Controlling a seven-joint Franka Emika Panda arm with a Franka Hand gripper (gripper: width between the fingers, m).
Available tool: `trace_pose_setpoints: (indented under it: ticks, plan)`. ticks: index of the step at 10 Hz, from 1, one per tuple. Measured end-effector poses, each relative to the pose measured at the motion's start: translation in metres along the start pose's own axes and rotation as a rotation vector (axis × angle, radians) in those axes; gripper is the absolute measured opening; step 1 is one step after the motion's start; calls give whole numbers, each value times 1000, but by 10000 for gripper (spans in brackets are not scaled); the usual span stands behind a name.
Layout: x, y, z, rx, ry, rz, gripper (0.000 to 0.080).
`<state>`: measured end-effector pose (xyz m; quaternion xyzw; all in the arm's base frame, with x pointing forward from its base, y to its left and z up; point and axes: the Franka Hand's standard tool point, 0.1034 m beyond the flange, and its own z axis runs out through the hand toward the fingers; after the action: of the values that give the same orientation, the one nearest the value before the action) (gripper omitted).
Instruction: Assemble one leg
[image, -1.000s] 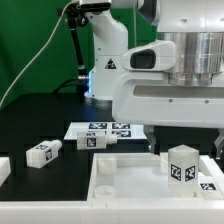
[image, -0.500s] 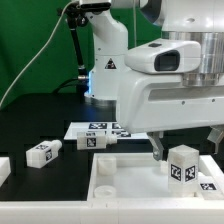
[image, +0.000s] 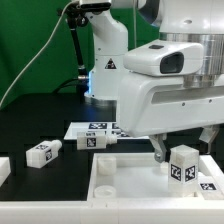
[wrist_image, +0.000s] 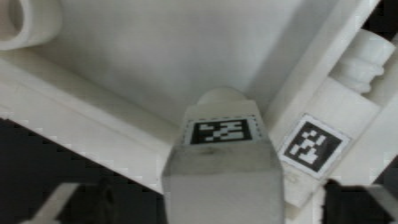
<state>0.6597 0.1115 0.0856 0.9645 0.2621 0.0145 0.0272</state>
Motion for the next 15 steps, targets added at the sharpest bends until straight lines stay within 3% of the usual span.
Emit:
trace_pose_setpoints:
  ticks: [1, 2, 5, 10, 13, 15]
  plan:
    - [0, 0, 0, 1, 0, 15, 378]
    - [0, 0, 0, 1, 0, 34, 280]
    - [0, -1, 1, 5, -1, 173, 281]
    - [0, -6, 0, 2, -17, 925, 281]
    - [1, -3, 0, 19, 11, 1239, 281]
    - [0, -1, 0, 54, -4, 1415, 281]
